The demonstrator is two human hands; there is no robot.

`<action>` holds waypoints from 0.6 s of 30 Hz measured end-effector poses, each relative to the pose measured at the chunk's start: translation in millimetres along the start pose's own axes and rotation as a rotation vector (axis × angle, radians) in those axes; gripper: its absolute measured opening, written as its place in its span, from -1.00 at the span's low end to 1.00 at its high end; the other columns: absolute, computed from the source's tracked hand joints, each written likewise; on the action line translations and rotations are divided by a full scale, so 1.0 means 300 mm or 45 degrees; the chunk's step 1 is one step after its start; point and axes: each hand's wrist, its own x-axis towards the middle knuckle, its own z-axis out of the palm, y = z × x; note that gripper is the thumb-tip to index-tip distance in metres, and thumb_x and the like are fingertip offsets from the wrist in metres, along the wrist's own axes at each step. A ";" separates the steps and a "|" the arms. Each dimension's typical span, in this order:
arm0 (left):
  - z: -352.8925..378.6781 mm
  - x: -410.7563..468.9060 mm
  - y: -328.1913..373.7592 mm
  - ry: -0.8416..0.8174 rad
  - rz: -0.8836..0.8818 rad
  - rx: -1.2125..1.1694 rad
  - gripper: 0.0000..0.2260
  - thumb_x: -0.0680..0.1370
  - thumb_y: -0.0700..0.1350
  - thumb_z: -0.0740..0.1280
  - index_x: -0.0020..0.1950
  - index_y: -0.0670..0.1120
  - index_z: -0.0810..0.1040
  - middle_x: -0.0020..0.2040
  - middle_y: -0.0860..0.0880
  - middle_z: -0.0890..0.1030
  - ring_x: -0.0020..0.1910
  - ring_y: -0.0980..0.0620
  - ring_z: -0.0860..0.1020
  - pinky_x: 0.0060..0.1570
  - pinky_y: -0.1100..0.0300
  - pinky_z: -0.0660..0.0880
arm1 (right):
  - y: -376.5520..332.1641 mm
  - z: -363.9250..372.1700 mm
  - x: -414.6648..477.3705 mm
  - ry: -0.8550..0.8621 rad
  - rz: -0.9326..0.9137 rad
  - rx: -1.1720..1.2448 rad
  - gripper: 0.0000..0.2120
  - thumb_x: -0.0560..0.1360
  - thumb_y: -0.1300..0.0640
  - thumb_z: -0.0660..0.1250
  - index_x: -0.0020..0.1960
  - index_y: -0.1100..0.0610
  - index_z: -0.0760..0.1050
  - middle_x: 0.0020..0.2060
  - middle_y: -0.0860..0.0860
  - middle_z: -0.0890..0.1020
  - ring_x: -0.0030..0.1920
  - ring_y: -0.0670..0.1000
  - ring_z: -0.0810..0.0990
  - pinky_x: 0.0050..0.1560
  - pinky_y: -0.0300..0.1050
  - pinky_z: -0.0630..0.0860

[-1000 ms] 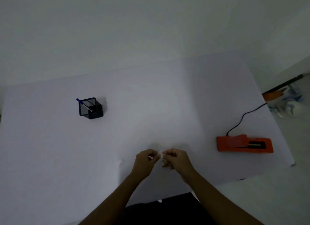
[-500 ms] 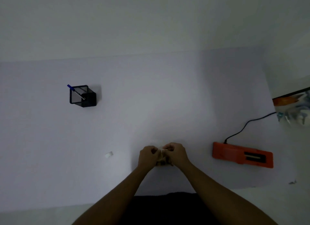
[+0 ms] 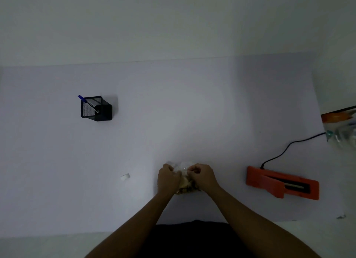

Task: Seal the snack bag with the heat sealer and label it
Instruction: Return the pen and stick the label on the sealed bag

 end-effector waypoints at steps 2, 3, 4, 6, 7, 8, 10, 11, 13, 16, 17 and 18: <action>-0.003 0.000 -0.005 -0.007 -0.059 -0.021 -0.78 0.47 -0.11 0.42 0.00 -0.12 0.43 -0.09 -0.07 0.56 -0.14 -0.01 0.54 -0.34 0.29 0.40 | 0.002 -0.001 0.003 -0.015 -0.002 0.006 -0.97 0.45 0.19 0.46 -0.12 0.13 0.67 -0.24 0.04 0.70 -0.22 -0.02 0.68 -0.19 -0.20 0.60; -0.003 0.003 -0.009 -0.001 -0.076 -0.018 -0.75 0.47 -0.10 0.42 0.04 -0.13 0.43 -0.06 -0.08 0.56 -0.12 -0.02 0.54 -0.34 0.29 0.38 | 0.004 -0.001 0.005 -0.023 0.003 0.004 -0.95 0.45 0.19 0.46 -0.10 0.15 0.68 -0.24 0.04 0.70 -0.23 -0.03 0.67 -0.21 -0.21 0.60; -0.003 0.006 -0.015 0.006 -0.087 -0.015 -0.72 0.47 -0.09 0.43 0.07 -0.15 0.43 -0.05 -0.09 0.56 -0.10 -0.04 0.54 -0.31 0.27 0.37 | 0.006 0.001 0.007 -0.029 0.006 0.008 -0.93 0.46 0.18 0.46 -0.09 0.16 0.68 -0.24 0.04 0.70 -0.25 -0.04 0.67 -0.22 -0.23 0.59; -0.002 0.011 -0.021 0.004 -0.107 -0.034 -0.70 0.48 -0.11 0.43 0.12 -0.19 0.44 -0.04 -0.09 0.56 -0.10 -0.03 0.53 -0.25 0.25 0.39 | 0.008 0.003 0.007 -0.034 0.004 0.005 -0.92 0.46 0.18 0.46 -0.08 0.16 0.69 -0.24 0.04 0.71 -0.25 -0.04 0.67 -0.22 -0.23 0.60; -0.001 0.012 -0.023 -0.005 -0.116 -0.049 -0.70 0.49 -0.12 0.43 0.13 -0.20 0.44 -0.05 -0.09 0.55 -0.11 -0.02 0.52 -0.27 0.27 0.38 | 0.008 0.004 0.006 -0.035 0.001 0.002 -0.92 0.46 0.18 0.46 -0.08 0.17 0.69 -0.25 0.05 0.71 -0.25 -0.04 0.68 -0.23 -0.24 0.60; 0.000 0.014 -0.024 -0.012 -0.124 -0.063 -0.70 0.50 -0.14 0.42 0.15 -0.20 0.44 -0.05 -0.09 0.55 -0.12 0.00 0.52 -0.30 0.29 0.37 | 0.009 0.005 0.006 -0.036 0.001 0.006 -0.92 0.46 0.18 0.47 -0.08 0.17 0.69 -0.25 0.05 0.71 -0.26 -0.04 0.68 -0.25 -0.25 0.60; 0.001 0.019 -0.025 -0.020 -0.143 -0.099 -0.70 0.51 -0.17 0.41 0.17 -0.20 0.43 -0.01 -0.11 0.56 -0.12 0.01 0.51 -0.33 0.35 0.36 | 0.010 0.007 0.004 -0.032 0.001 0.015 -0.94 0.45 0.19 0.47 -0.10 0.17 0.68 -0.27 0.06 0.71 -0.28 -0.04 0.68 -0.28 -0.27 0.59; 0.000 0.021 -0.023 -0.023 -0.149 -0.119 -0.71 0.51 -0.18 0.41 0.18 -0.20 0.43 0.00 -0.10 0.55 -0.11 0.01 0.51 -0.33 0.37 0.36 | 0.010 0.008 0.004 -0.030 -0.002 0.016 -0.96 0.45 0.19 0.47 -0.11 0.15 0.68 -0.28 0.06 0.70 -0.29 -0.03 0.68 -0.28 -0.25 0.60; 0.000 0.026 -0.021 -0.026 -0.154 -0.147 -0.71 0.51 -0.20 0.41 0.18 -0.19 0.44 0.01 -0.08 0.54 -0.09 0.02 0.50 -0.32 0.38 0.35 | 0.009 0.011 0.003 -0.022 -0.012 0.012 -0.98 0.44 0.19 0.48 -0.14 0.11 0.66 -0.30 0.06 0.69 -0.30 0.00 0.68 -0.26 -0.17 0.63; 0.002 0.034 -0.027 -0.033 -0.157 -0.205 -0.71 0.49 -0.22 0.42 0.18 -0.17 0.46 0.01 -0.10 0.55 -0.10 0.01 0.51 -0.27 0.32 0.39 | 0.009 0.014 0.003 -0.010 -0.004 0.014 -0.97 0.43 0.19 0.49 -0.13 0.14 0.67 -0.31 0.05 0.68 -0.32 -0.03 0.66 -0.26 -0.20 0.62; 0.003 0.035 -0.031 -0.036 -0.162 -0.233 -0.71 0.49 -0.22 0.42 0.17 -0.16 0.45 0.00 -0.10 0.55 -0.12 0.02 0.51 -0.26 0.30 0.42 | 0.008 0.014 0.003 -0.008 0.000 0.011 -0.95 0.43 0.19 0.50 -0.13 0.15 0.67 -0.32 0.04 0.68 -0.33 -0.06 0.65 -0.27 -0.24 0.60; 0.005 0.036 -0.035 -0.040 -0.167 -0.264 -0.72 0.49 -0.24 0.41 0.16 -0.15 0.45 0.00 -0.11 0.56 -0.14 0.02 0.51 -0.26 0.29 0.45 | 0.007 0.015 0.003 -0.006 0.001 0.013 -0.95 0.42 0.19 0.50 -0.12 0.16 0.68 -0.32 0.03 0.68 -0.33 -0.07 0.65 -0.28 -0.27 0.59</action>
